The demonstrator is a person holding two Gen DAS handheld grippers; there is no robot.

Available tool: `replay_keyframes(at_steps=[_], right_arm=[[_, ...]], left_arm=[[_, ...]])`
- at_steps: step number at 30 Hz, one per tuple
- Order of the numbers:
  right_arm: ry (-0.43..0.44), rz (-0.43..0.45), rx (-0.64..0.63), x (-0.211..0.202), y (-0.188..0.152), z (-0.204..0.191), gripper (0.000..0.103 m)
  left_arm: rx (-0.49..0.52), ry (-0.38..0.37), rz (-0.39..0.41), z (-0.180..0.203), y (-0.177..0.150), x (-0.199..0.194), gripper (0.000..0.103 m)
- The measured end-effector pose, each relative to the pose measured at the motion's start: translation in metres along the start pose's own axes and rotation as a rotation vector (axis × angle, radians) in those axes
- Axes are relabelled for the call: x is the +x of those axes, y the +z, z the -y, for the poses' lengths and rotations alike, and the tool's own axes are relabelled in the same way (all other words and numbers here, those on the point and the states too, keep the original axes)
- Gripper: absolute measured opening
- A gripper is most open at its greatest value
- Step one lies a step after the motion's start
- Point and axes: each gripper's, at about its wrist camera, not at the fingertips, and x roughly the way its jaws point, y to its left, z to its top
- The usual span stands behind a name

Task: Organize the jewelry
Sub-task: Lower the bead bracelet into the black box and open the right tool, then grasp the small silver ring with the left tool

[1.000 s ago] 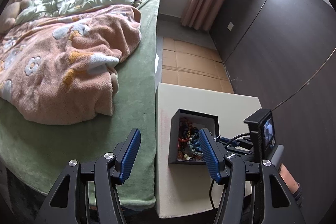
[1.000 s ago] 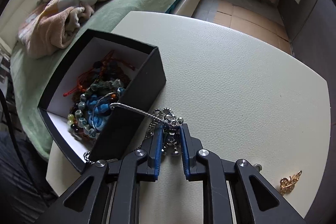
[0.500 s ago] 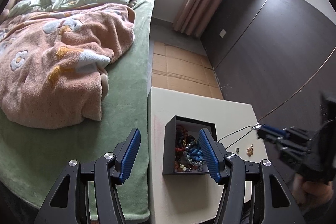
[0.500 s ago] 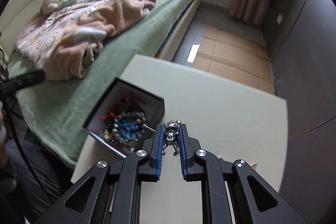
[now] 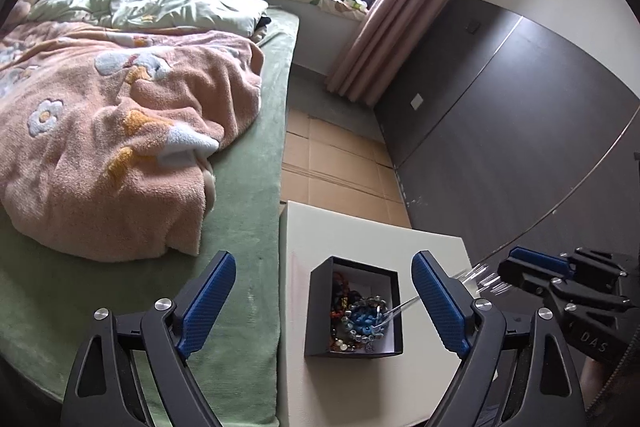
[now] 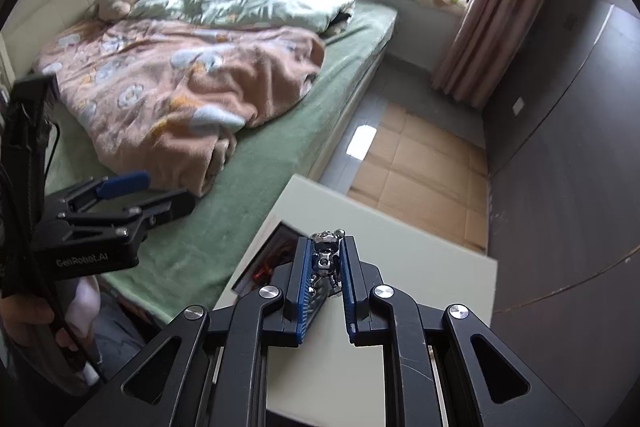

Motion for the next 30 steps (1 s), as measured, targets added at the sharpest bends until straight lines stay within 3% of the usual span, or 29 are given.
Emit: replay_keyframes(at_steps=[3,5,6,15,20,25,30], right_arm=[[0.014,-0.029,0.020,0.013,0.001,0.000,0.021],[0.030,-0.013,0.060,0.018,-0.003,0.010,0.042],[0.039,-0.002,0.084,0.018,-0.006,0.016,0.046],[0.118,0.030,0.226,0.024,-0.051,0.077,0.048],[0.149,0.052,0.373,0.030,-0.098,0.126,0.071],[0.150,0.026,0.507,0.042,-0.139,0.166,0.072],[0.166,0.036,0.616,0.047,-0.174,0.199,0.072]], left_arm=[[0.000,0.026,-0.003,-0.002,-0.002,0.003,0.090],[0.016,0.039,-0.017,0.001,-0.004,0.006,0.090],[0.031,0.044,-0.020,0.004,-0.005,0.007,0.090],[0.166,0.054,-0.087,0.065,-0.016,0.032,0.090],[0.287,0.038,-0.161,0.116,-0.029,0.055,0.090],[0.379,0.031,-0.237,0.160,-0.046,0.089,0.090],[0.433,0.030,-0.318,0.193,-0.062,0.126,0.083]])
